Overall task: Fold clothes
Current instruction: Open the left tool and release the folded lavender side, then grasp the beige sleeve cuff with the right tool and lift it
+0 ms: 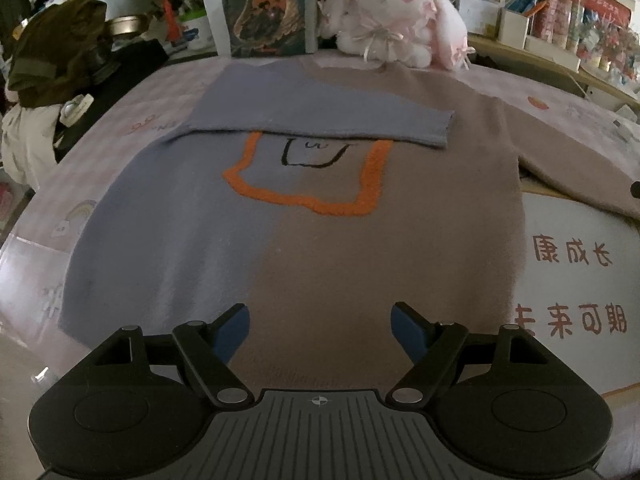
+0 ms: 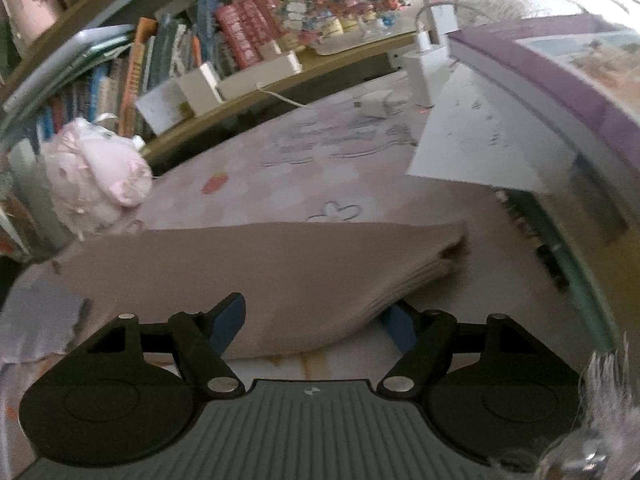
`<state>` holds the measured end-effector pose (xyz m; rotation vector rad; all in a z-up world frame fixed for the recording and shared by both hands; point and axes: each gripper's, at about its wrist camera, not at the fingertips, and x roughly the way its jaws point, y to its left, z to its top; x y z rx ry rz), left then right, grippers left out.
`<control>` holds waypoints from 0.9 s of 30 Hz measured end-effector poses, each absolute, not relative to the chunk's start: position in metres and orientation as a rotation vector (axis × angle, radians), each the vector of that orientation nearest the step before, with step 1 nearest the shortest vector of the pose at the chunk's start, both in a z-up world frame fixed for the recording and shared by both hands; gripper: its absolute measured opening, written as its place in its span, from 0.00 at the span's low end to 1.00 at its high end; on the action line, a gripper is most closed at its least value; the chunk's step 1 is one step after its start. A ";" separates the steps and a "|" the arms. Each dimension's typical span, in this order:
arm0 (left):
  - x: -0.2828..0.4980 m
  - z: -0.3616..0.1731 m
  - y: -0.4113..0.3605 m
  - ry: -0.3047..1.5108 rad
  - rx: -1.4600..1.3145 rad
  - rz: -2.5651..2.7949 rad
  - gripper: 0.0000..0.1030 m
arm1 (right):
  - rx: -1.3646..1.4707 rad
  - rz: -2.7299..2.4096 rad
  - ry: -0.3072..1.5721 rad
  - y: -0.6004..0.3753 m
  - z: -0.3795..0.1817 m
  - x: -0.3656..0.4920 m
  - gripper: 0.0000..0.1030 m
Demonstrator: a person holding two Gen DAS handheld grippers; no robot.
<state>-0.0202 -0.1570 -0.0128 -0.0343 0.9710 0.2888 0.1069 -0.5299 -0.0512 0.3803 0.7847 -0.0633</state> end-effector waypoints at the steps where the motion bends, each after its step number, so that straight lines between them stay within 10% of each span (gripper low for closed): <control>1: -0.020 -0.013 -0.158 0.970 -0.032 0.287 0.78 | 0.392 -0.066 0.780 -0.531 -0.051 0.107 0.58; 8: -0.019 -0.013 -0.155 0.968 -0.040 0.289 0.78 | 0.455 -0.084 0.767 -0.538 -0.052 0.113 0.36; 12: -0.020 -0.012 -0.156 0.962 -0.036 0.281 0.78 | 0.462 -0.080 0.795 -0.544 -0.054 0.118 0.07; 27: -0.029 -0.008 -0.128 0.904 -0.068 0.244 0.84 | 0.471 0.233 0.641 -0.480 0.023 0.135 0.05</control>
